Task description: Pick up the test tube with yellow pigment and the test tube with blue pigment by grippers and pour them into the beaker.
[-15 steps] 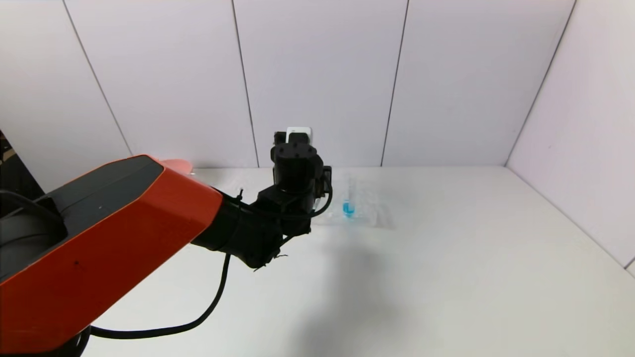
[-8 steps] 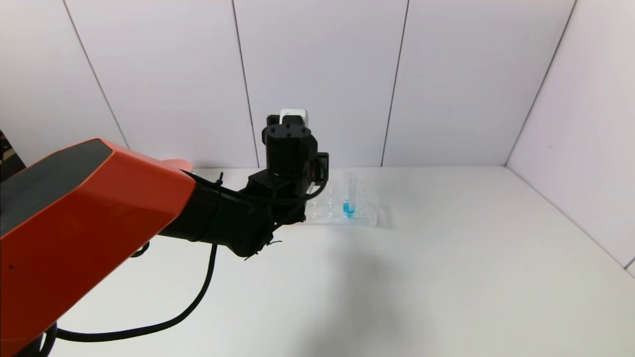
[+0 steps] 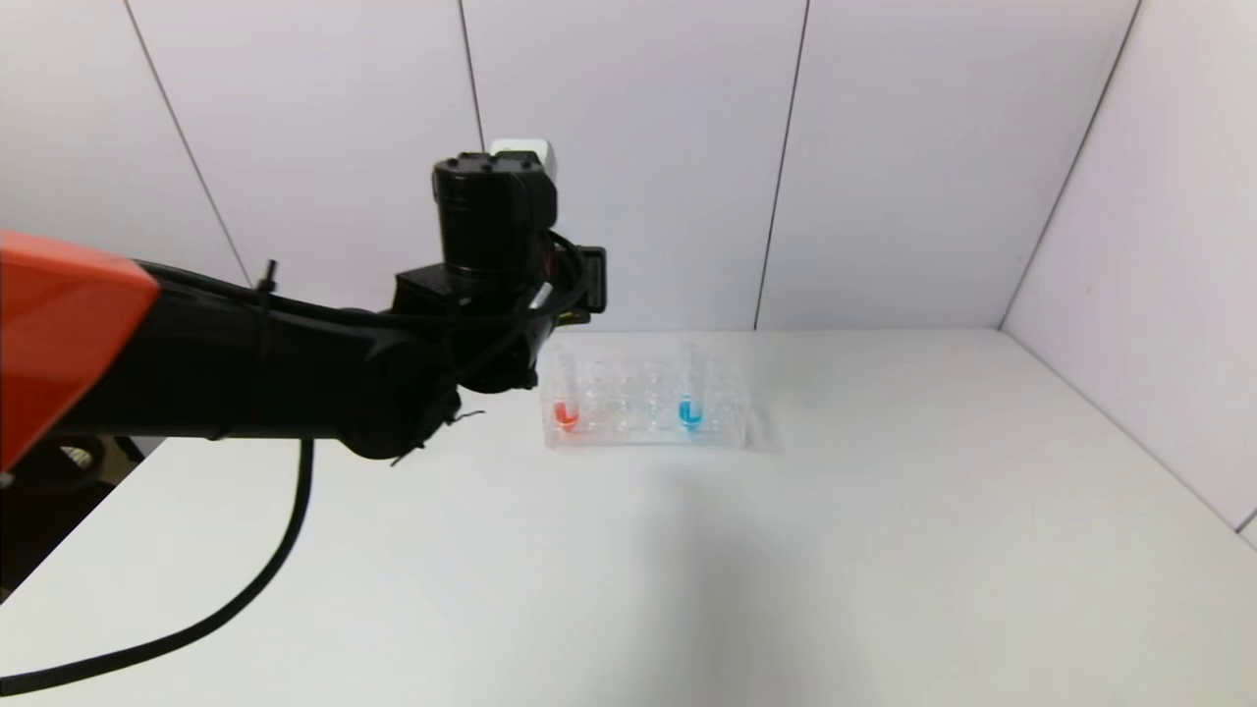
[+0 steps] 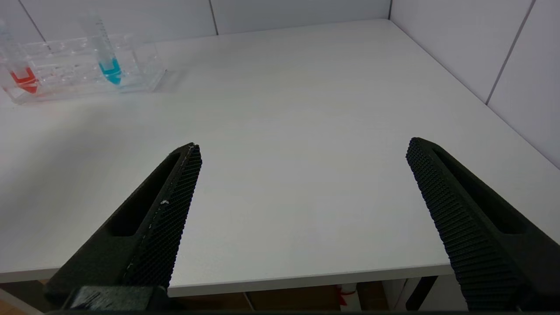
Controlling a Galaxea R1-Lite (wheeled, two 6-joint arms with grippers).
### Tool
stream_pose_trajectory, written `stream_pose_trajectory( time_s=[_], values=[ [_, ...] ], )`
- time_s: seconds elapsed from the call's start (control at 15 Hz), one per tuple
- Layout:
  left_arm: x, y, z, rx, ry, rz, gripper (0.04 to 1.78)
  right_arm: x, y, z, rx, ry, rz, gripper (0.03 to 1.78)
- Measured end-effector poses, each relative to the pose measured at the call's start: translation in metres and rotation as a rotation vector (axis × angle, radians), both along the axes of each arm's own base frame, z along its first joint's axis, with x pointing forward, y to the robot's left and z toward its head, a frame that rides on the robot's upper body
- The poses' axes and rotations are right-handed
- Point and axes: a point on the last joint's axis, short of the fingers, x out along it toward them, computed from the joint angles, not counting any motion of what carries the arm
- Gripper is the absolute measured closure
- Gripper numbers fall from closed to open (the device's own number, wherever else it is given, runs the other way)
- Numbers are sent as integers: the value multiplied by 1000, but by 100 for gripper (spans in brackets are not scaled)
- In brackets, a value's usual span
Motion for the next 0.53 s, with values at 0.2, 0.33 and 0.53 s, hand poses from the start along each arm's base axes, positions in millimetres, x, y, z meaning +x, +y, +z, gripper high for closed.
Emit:
stream_pose_trajectory(
  time_s=[0.2,0.33,0.53],
  values=[
    [-1,46,21,10,25,31,135,0,0,0,0,0,0,10],
    [-4,77,29,11,35,38,135,0,0,0,0,0,0,10],
    [-9,127,35,7,50,54,135,0,0,0,0,0,0,10]
  ],
)
